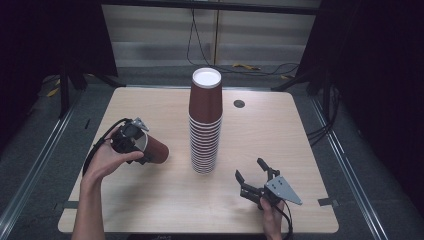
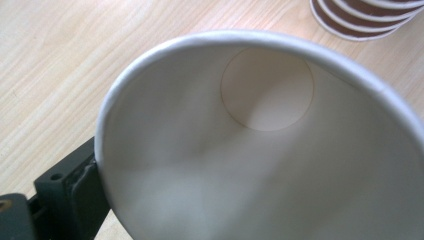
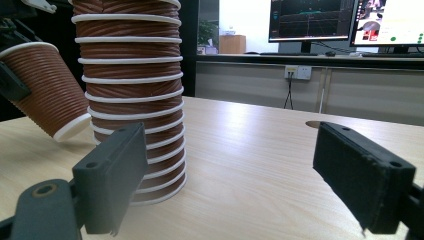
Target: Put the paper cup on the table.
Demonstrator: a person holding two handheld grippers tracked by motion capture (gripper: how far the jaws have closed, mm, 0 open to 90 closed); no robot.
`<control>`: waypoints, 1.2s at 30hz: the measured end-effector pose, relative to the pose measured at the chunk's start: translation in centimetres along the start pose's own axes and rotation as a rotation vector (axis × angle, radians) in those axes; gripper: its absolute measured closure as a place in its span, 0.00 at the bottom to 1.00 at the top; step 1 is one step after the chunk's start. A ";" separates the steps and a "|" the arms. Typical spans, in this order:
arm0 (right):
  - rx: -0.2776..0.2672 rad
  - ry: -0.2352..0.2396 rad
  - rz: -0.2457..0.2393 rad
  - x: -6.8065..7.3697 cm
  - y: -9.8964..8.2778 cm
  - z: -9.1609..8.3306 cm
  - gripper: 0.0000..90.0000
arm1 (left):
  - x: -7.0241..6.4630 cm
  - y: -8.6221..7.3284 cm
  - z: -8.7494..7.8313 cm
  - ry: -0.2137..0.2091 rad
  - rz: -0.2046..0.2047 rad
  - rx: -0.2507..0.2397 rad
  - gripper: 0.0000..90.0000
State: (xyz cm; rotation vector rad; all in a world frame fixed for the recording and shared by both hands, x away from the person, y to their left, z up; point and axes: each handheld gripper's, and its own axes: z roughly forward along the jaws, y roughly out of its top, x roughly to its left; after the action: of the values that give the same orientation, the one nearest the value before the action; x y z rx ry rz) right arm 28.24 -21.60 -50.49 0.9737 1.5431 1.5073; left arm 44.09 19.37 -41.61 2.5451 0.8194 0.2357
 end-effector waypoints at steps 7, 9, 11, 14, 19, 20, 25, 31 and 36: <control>0.000 0.001 0.000 0.0 0.0 0.0 0.15 | 0.0 0.5 0.4 -0.001 0.001 0.011 0.01; -0.001 0.003 0.002 0.0 0.0 0.0 0.15 | -0.1 0.6 0.7 0.003 0.007 0.013 0.01; 0.000 0.001 0.000 0.0 0.0 0.0 0.15 | -0.2 0.7 1.0 0.005 0.013 0.017 0.01; 0.000 0.002 0.000 0.0 0.0 0.0 0.15 | -0.3 0.7 1.5 0.002 0.013 0.009 0.01; 0.000 0.002 0.000 0.0 0.0 0.0 0.15 | -0.3 0.9 1.6 0.007 0.010 -0.008 0.01; -0.002 0.004 0.000 0.0 0.0 0.0 0.15 | -0.3 1.0 1.7 0.004 0.008 -0.015 0.01; -0.002 0.004 0.000 0.0 0.0 0.0 0.15 | -0.5 1.2 2.0 0.010 0.001 -0.055 0.01; -0.001 0.003 -0.001 0.0 0.0 0.0 0.15 | -0.8 1.1 2.5 0.033 0.000 -0.112 0.02; -0.001 0.003 -0.001 0.0 0.0 0.0 0.15 | -0.9 1.1 3.2 0.032 -0.018 -0.144 0.07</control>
State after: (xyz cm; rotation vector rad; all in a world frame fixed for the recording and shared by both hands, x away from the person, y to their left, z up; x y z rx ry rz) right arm 28.23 -21.60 -50.49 0.9709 1.5447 1.5093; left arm 44.85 16.92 -43.94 2.4046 0.8067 0.3185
